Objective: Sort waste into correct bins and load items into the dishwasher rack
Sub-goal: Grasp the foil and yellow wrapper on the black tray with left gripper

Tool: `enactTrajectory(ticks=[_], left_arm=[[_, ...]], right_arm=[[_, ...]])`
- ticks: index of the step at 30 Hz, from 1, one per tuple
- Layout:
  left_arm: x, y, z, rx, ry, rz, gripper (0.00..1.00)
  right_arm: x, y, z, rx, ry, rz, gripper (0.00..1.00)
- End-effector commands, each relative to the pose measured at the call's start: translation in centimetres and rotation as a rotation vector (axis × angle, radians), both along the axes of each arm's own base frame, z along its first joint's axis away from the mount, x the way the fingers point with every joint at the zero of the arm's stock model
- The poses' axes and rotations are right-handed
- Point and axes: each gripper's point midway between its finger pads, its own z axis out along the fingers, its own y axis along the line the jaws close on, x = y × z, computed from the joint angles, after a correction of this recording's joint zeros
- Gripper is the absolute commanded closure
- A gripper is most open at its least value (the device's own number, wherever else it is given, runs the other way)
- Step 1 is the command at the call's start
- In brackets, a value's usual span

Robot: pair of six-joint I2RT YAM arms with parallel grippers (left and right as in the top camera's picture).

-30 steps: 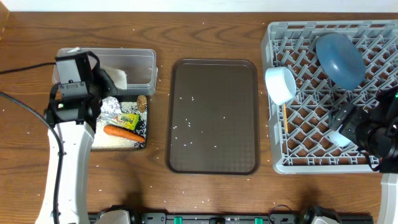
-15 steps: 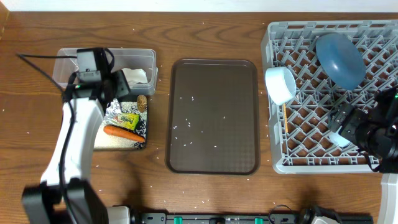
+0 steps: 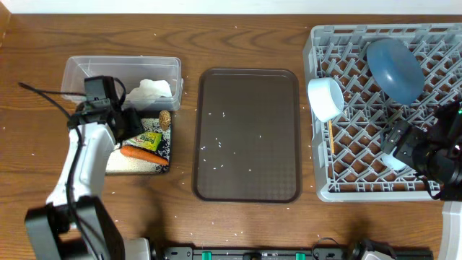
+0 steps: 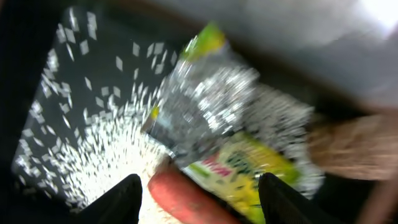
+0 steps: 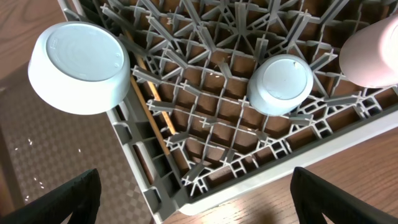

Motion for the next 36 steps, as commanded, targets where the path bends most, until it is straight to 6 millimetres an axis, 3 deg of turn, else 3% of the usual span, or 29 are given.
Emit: enactTrajectory(ticks=[1, 12, 17, 21, 23, 29, 36], left_arm=[[-0.5, 1.0, -1.4, -0.002, 0.036, 0.048, 0.39], [-0.2, 0.3, -6.3, -0.063, 0.129, 0.031, 0.48], [-0.3, 0.2, -6.6, -0.059, 0.142, 0.001, 0.64], [-0.7, 0.1, -6.6, -0.062, 0.156, 0.002, 0.91], [-0.8, 0.1, -6.5, -0.062, 0.158, 0.002, 0.94], [-0.5, 0.2, -4.3, -0.050, 0.101, 0.001, 0.94], [0.1, 0.3, 2.1, -0.009, -0.081, -0.001, 0.94]], right_arm=[[0.0, -0.1, 0.5, -0.009, -0.013, 0.009, 0.09], [0.0, -0.1, 0.5, -0.009, -0.013, 0.009, 0.09], [0.0, -0.1, 0.5, -0.009, -0.013, 0.009, 0.09], [0.0, -0.1, 0.5, -0.009, -0.013, 0.009, 0.09], [0.0, -0.1, 0.5, -0.009, -0.013, 0.009, 0.09], [0.0, -0.1, 0.5, -0.010, -0.013, 0.009, 0.09], [0.0, -0.1, 0.5, -0.010, -0.014, 0.009, 0.09]])
